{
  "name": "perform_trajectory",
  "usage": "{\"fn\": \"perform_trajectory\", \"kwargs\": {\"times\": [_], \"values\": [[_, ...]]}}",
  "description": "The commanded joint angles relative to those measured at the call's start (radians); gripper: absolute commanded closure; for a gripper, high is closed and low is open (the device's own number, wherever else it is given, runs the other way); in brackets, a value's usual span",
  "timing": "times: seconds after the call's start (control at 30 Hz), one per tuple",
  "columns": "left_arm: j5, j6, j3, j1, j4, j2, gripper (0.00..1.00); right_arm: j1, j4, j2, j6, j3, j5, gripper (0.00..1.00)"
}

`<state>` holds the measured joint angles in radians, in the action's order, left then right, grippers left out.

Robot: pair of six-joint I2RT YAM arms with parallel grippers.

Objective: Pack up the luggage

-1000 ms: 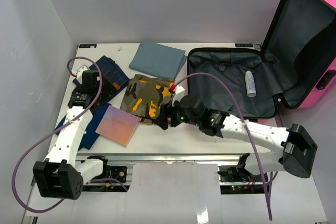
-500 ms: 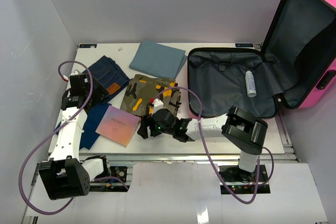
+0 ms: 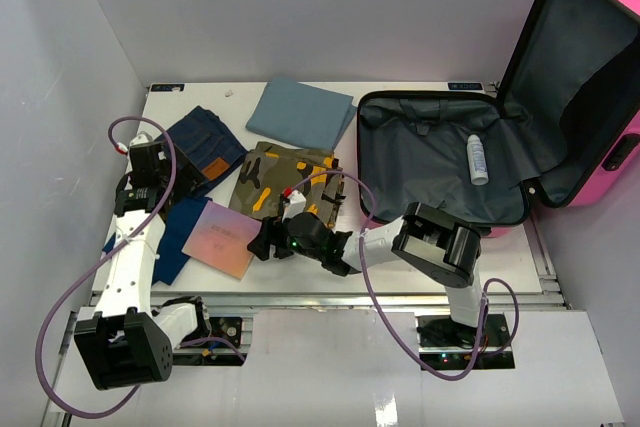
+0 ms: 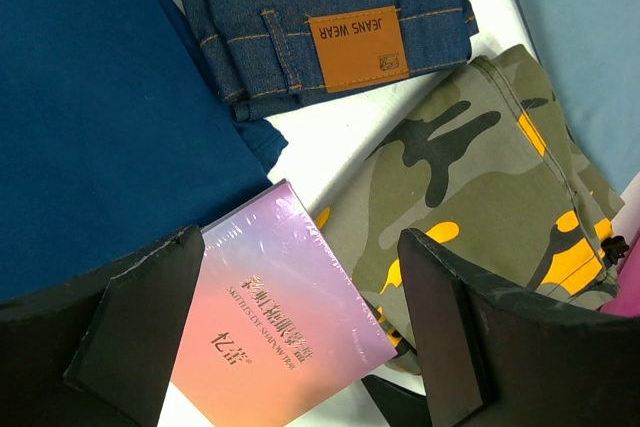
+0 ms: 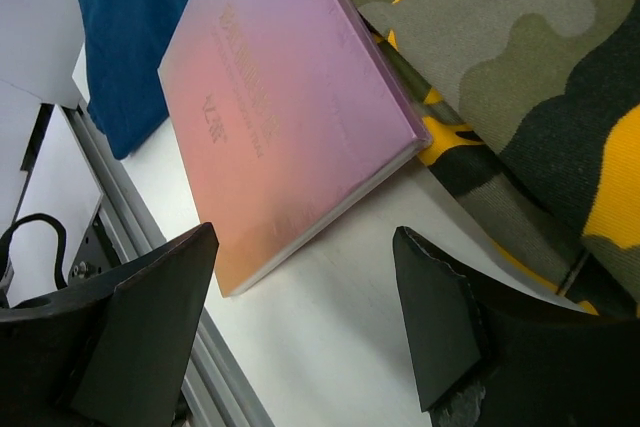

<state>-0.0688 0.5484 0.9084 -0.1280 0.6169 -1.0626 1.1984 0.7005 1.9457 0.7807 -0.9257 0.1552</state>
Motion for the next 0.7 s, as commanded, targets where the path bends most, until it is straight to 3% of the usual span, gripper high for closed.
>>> {"fn": "perform_trajectory", "kwargs": {"times": [0.0, 0.67], "values": [[-0.023, -0.009, -0.012, -0.004, -0.018, 0.055, 0.10, 0.007, 0.102, 0.040, 0.060, -0.015, 0.036, 0.24], [-0.025, -0.008, -0.005, -0.005, -0.021, 0.108, 0.10, 0.040, 0.149, 0.189, 0.184, -0.066, 0.120, 0.31]]}}
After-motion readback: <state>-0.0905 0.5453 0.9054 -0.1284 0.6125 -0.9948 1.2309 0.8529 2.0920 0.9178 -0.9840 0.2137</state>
